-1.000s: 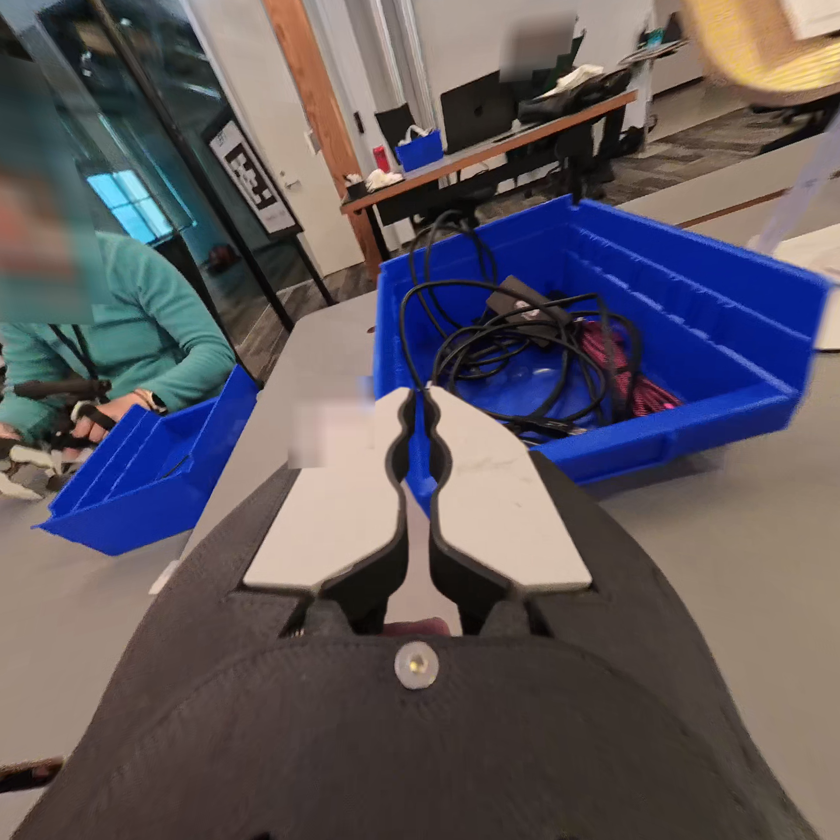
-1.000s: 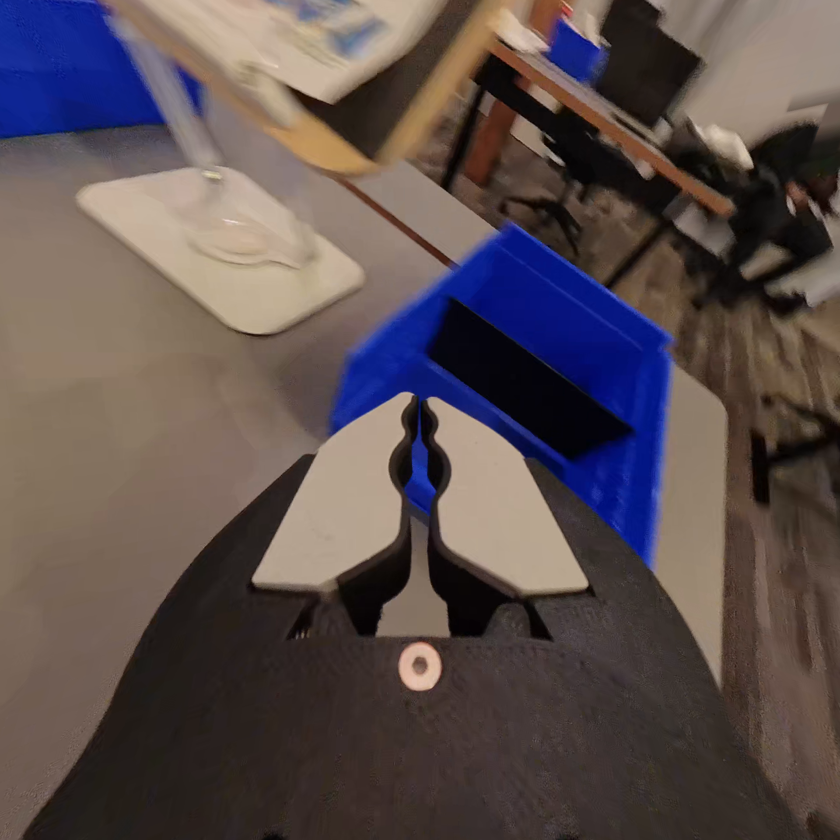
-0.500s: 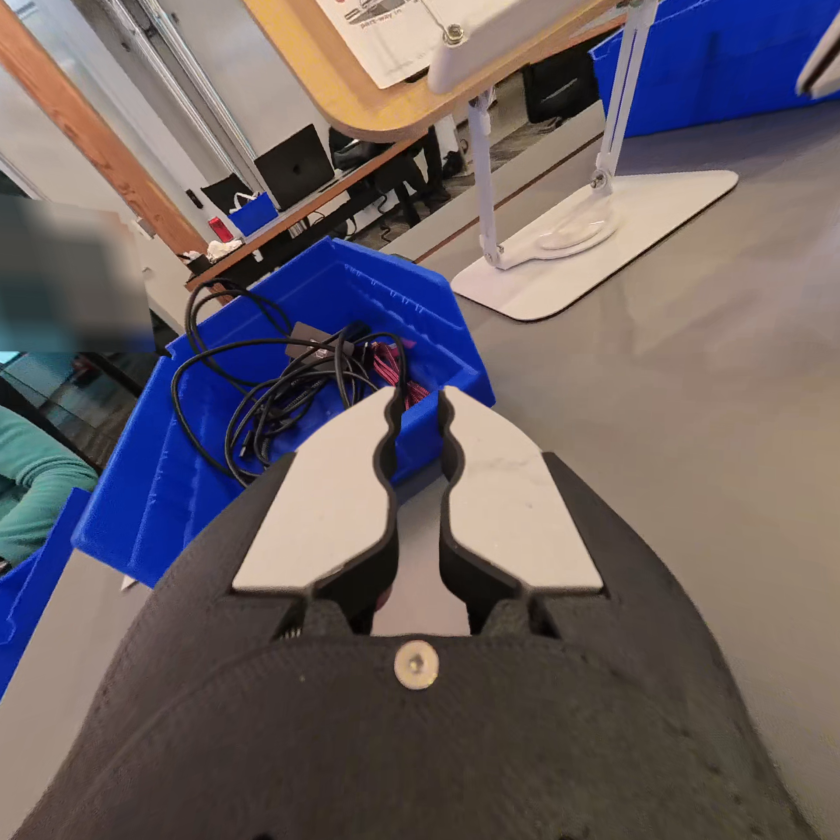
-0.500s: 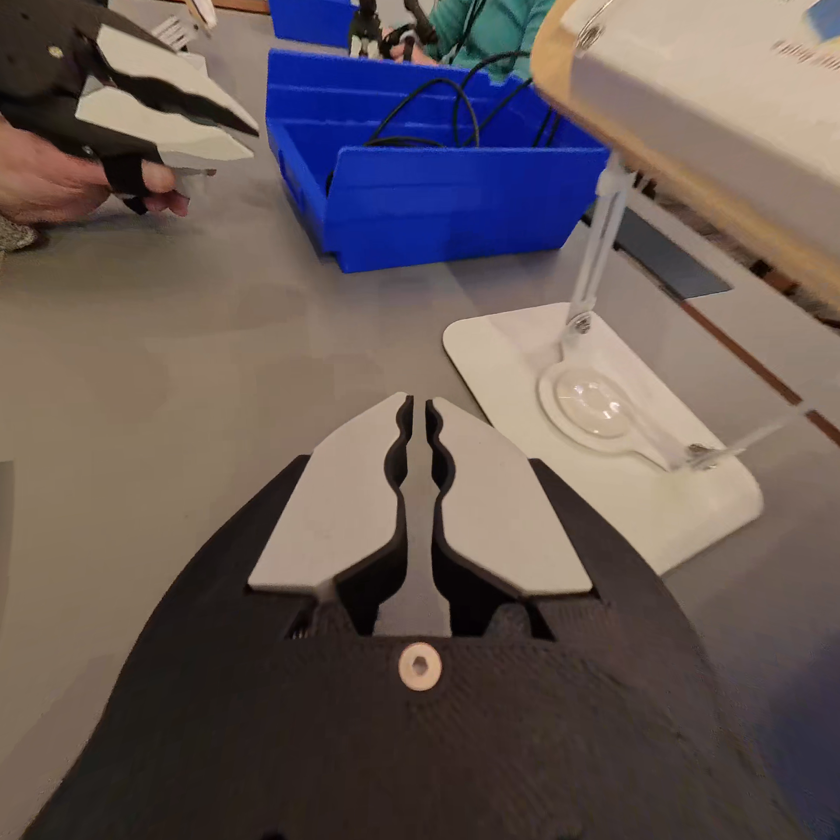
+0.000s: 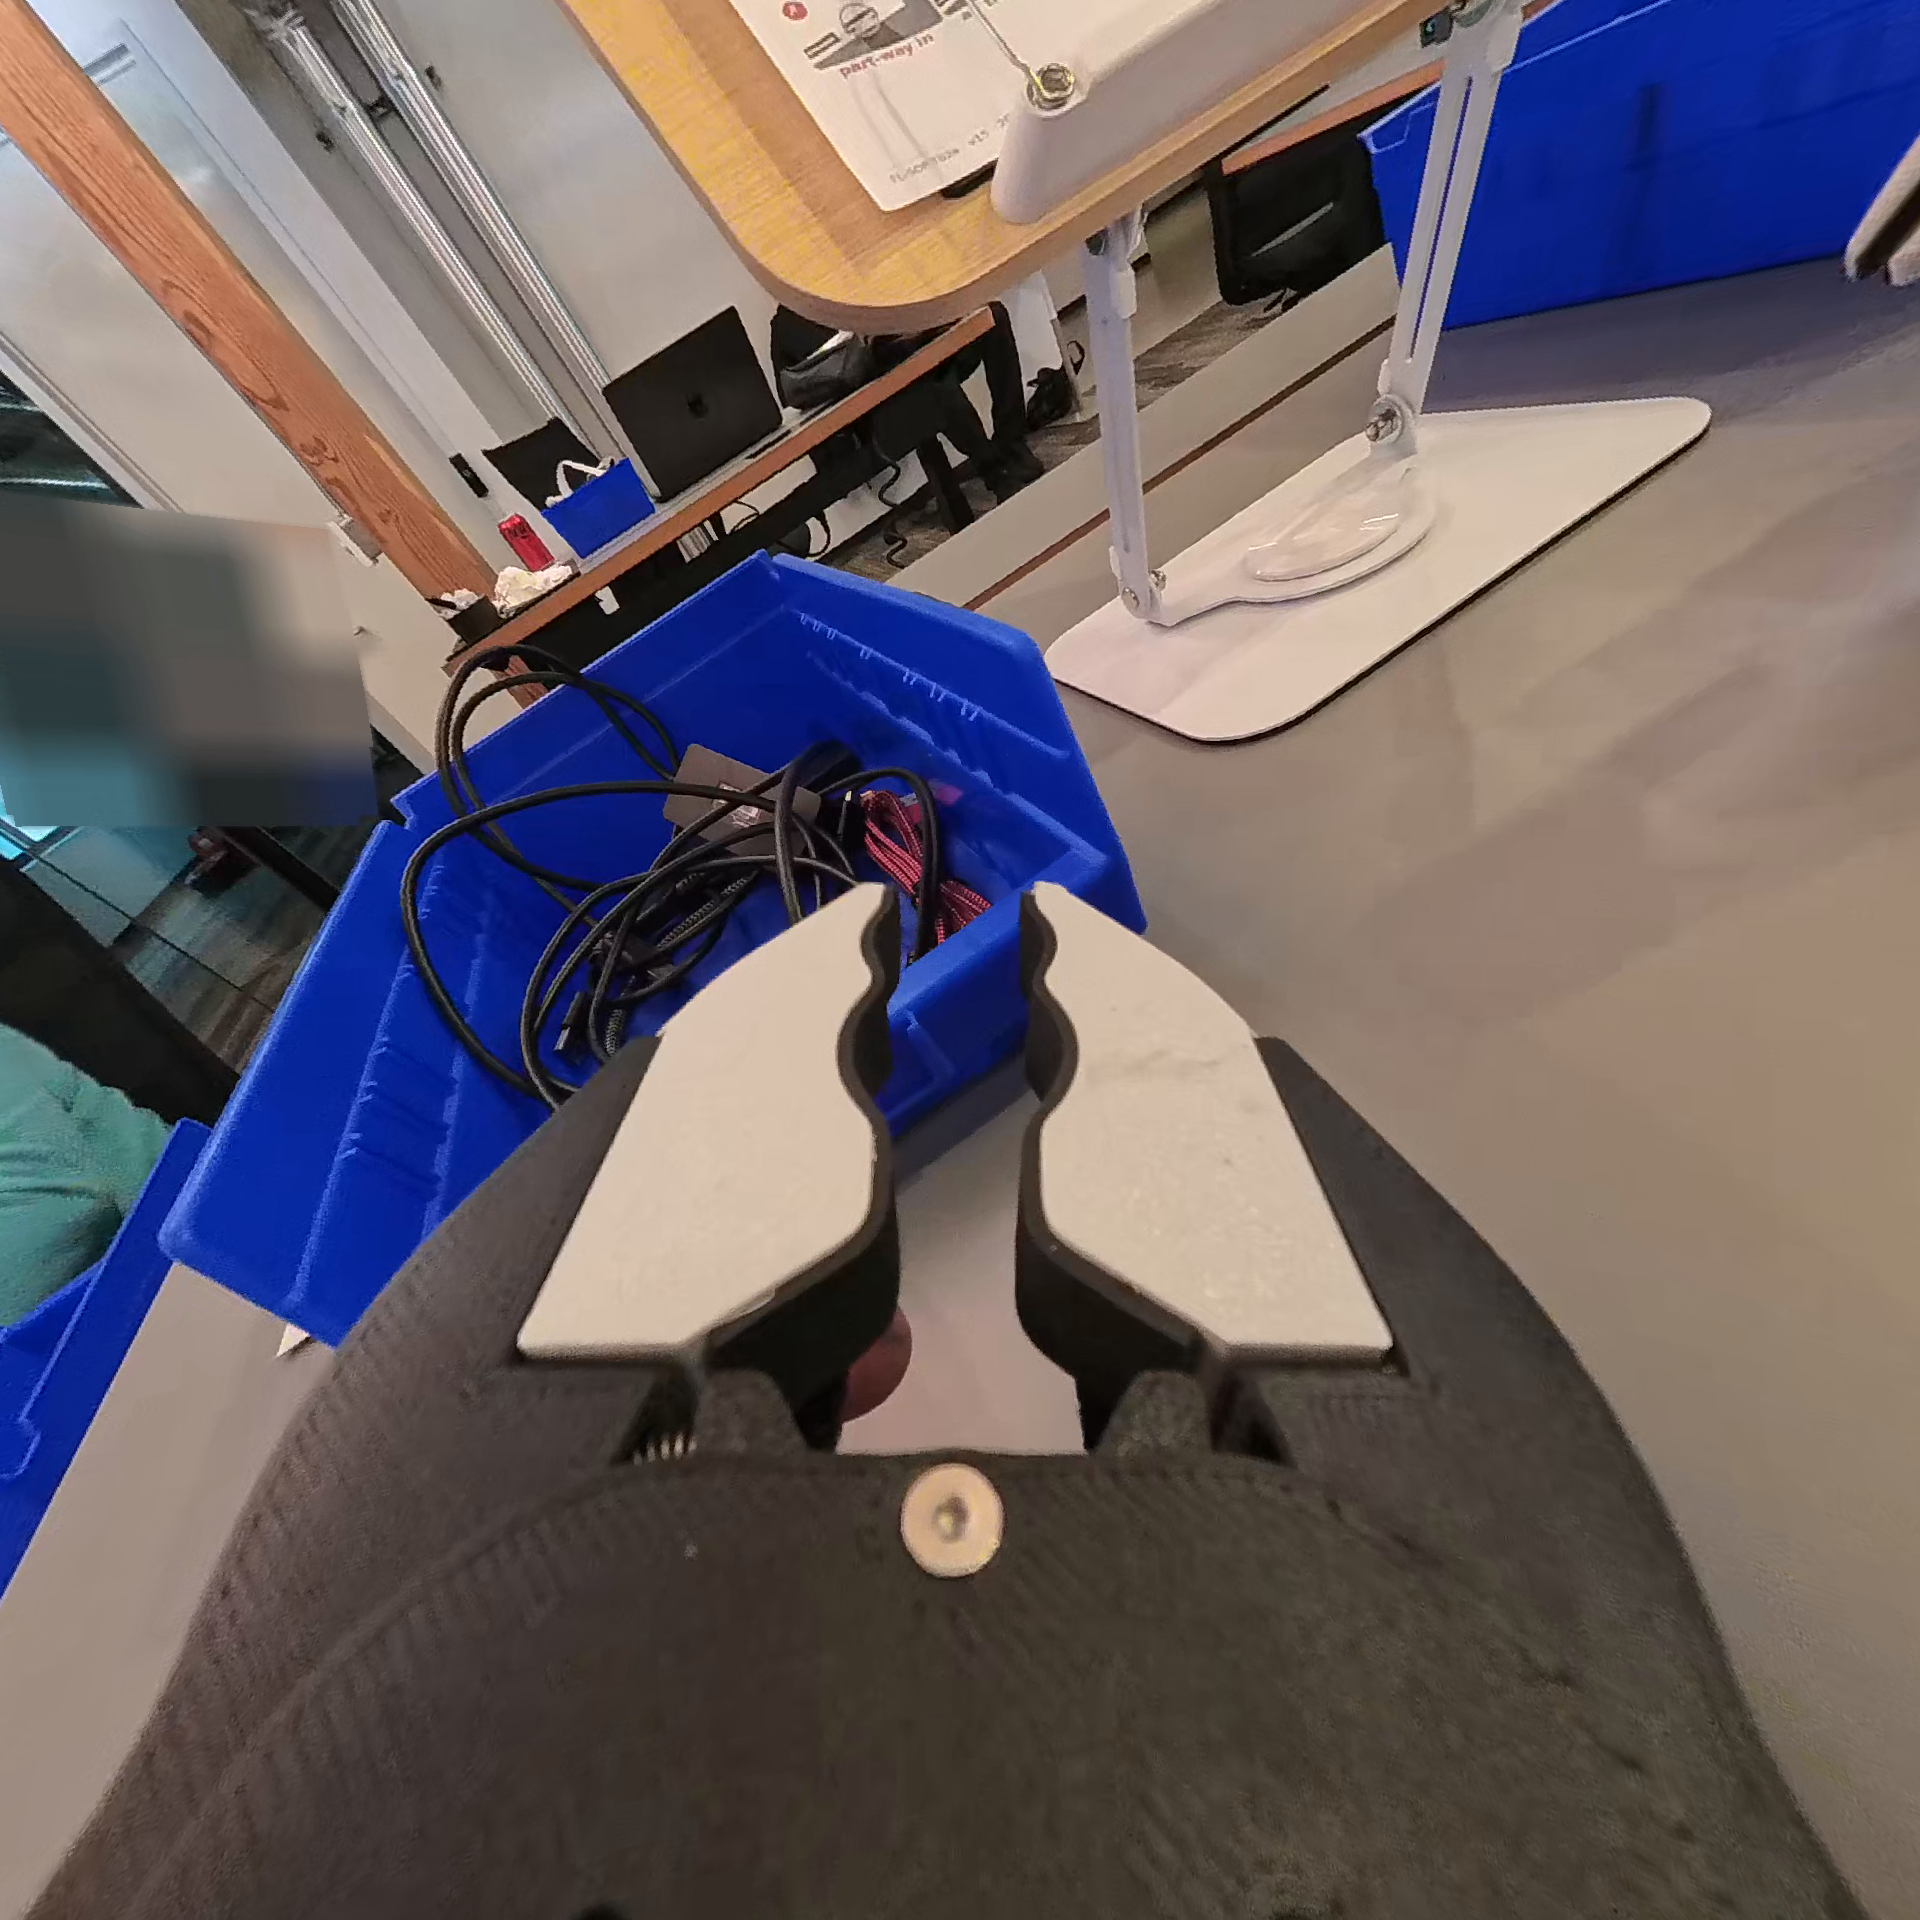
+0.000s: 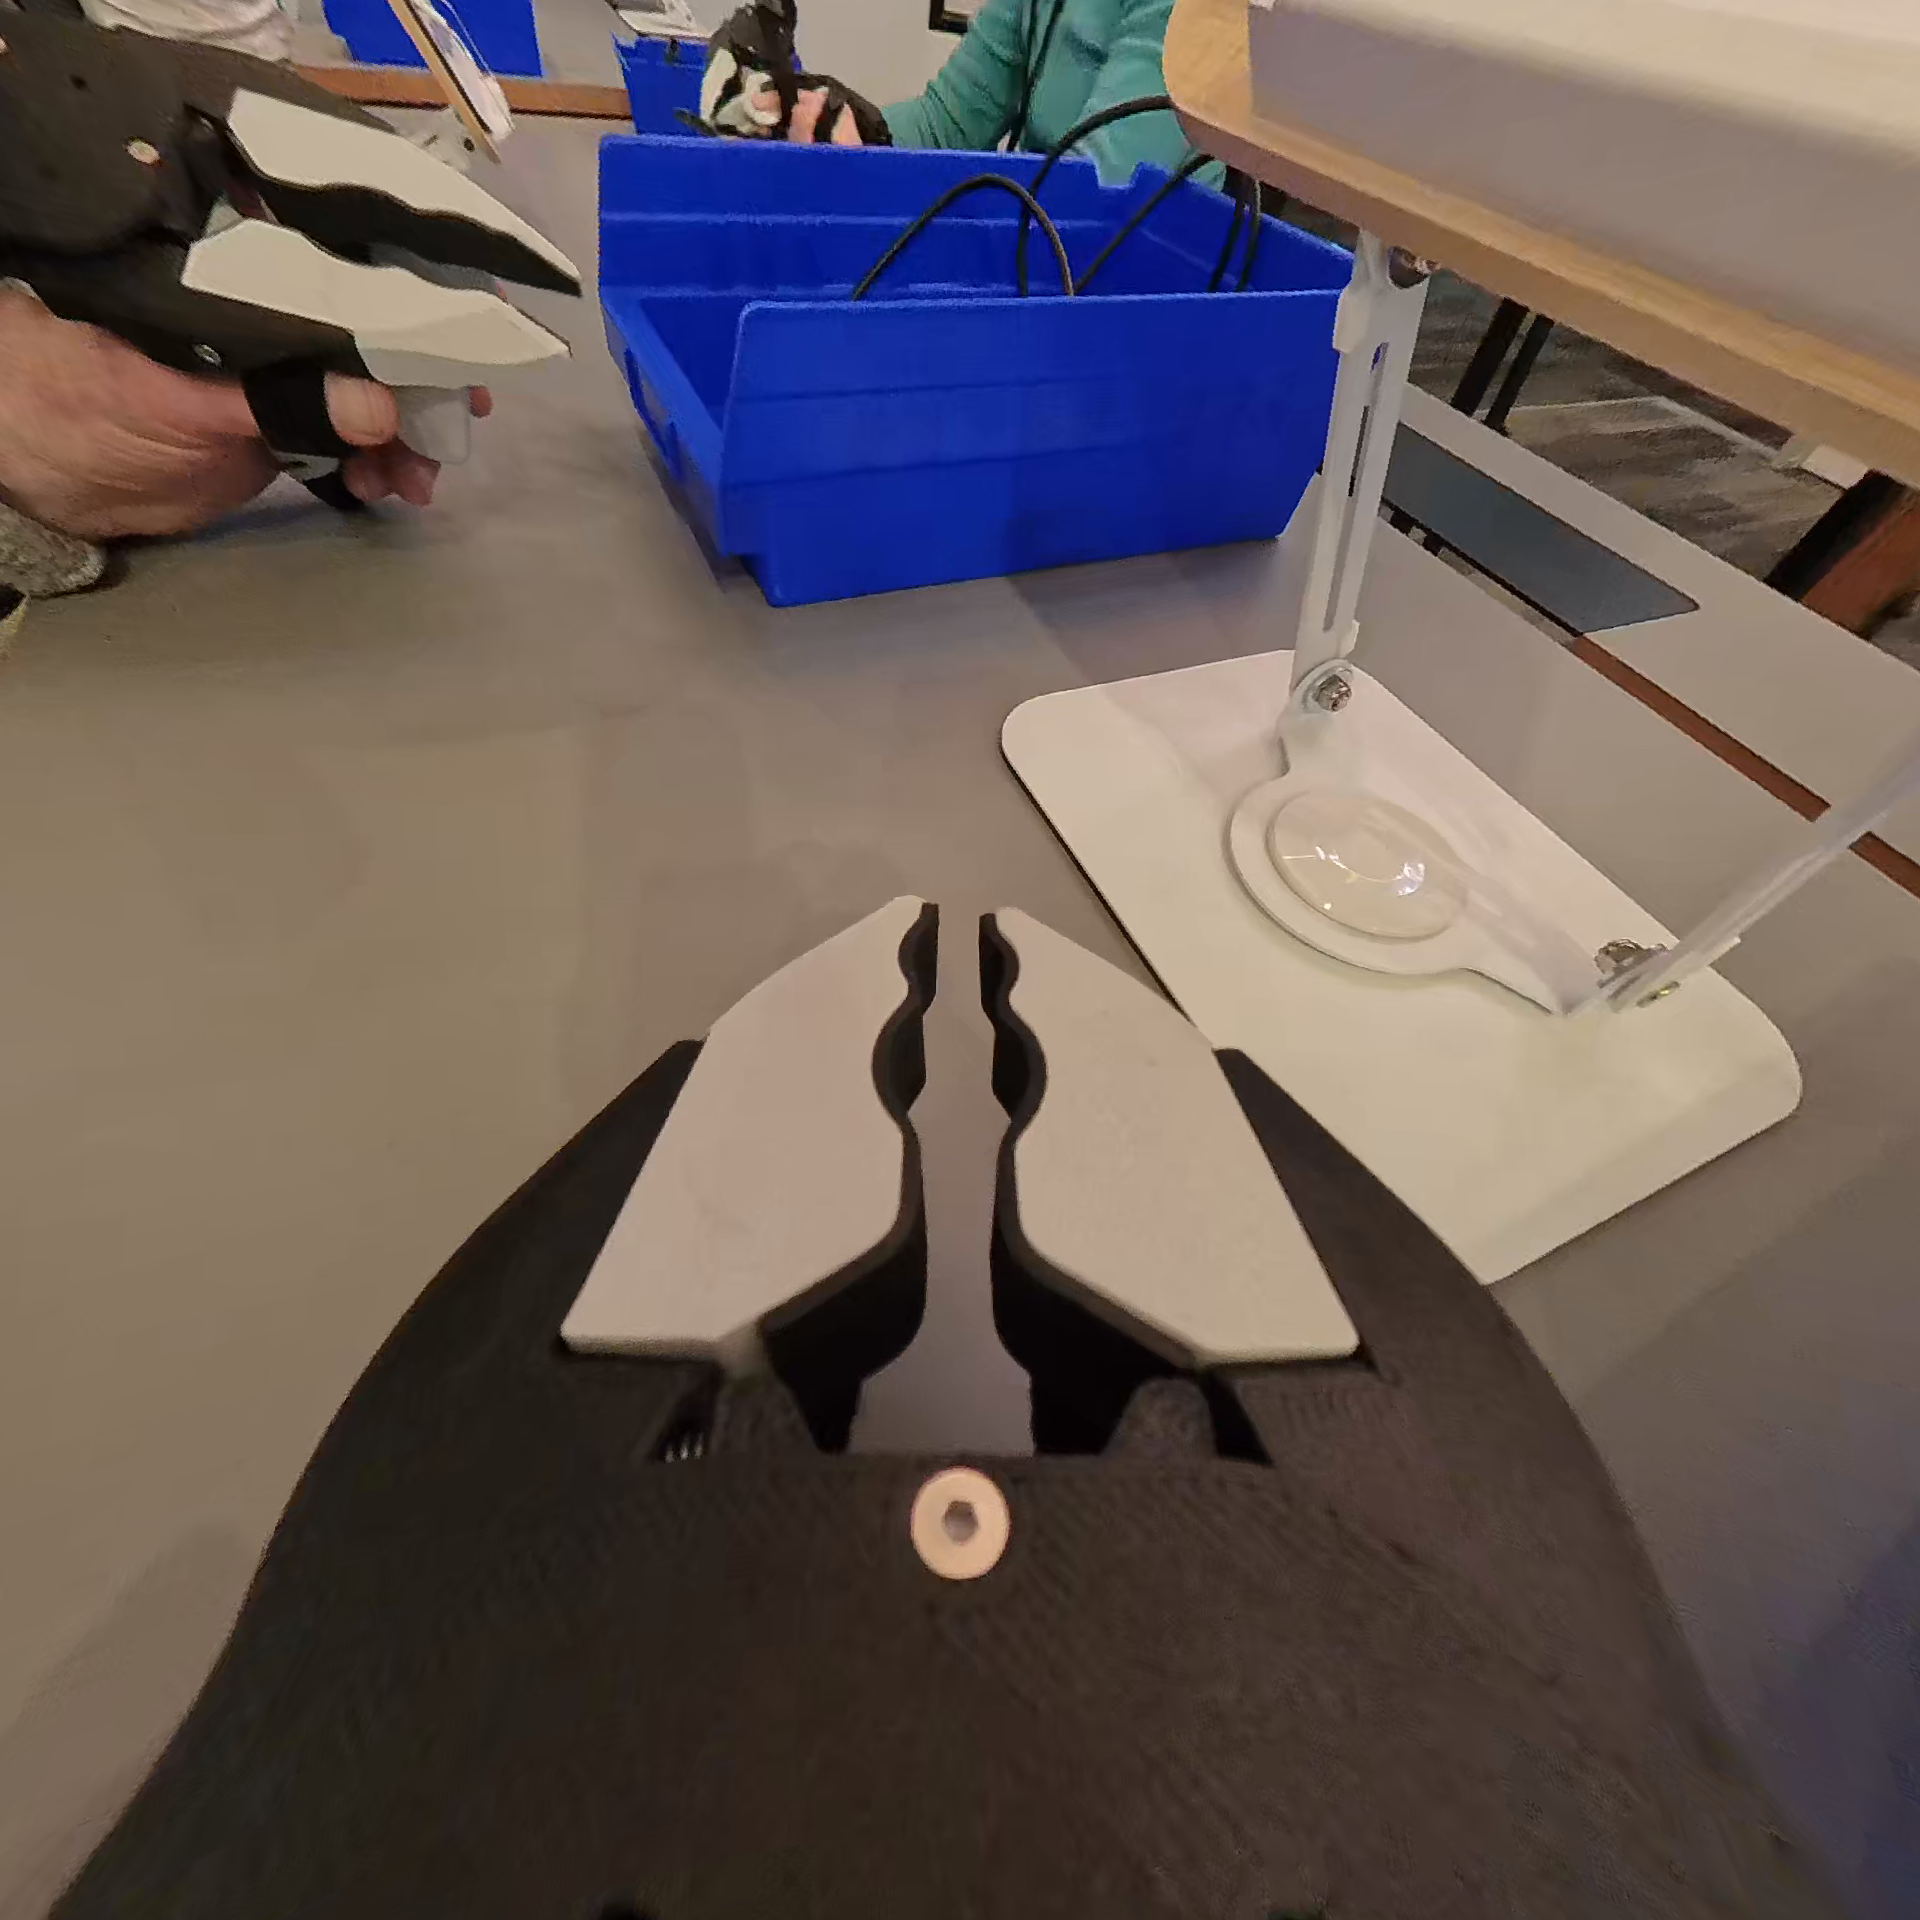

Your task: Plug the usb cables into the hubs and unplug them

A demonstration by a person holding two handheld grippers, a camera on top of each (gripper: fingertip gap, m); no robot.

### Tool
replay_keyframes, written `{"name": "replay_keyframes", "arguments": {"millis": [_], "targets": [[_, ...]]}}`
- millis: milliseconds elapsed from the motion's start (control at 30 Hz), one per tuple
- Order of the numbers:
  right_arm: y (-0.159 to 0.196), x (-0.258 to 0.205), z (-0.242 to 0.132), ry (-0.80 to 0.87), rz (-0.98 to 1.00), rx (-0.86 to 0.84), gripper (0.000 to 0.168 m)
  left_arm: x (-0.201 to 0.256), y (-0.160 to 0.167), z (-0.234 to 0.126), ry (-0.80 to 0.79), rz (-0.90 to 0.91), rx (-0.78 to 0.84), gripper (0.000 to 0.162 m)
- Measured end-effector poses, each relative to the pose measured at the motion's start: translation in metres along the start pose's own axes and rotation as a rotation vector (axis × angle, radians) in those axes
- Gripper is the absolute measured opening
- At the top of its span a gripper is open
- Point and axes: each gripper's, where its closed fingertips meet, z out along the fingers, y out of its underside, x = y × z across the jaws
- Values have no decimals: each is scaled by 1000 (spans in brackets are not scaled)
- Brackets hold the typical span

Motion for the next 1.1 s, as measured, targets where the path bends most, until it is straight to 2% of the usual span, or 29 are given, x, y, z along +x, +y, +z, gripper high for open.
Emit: {"name": "replay_keyframes", "arguments": {"millis": [700,800,900,1100], "targets": [[8,1,-3,10,-44,-26,3,-3,-2,0,-29,19,12,21],[9,2,-3,21,-49,-34,0,-4,-3,-1,-35,23,19,15],[11,6,-2,41,-43,-49,0,-6,-6,-4,-50,33,34,0],[12,6,-2,40,-39,-47,0,-21,-7,-11,-109,4,59,0]]}}
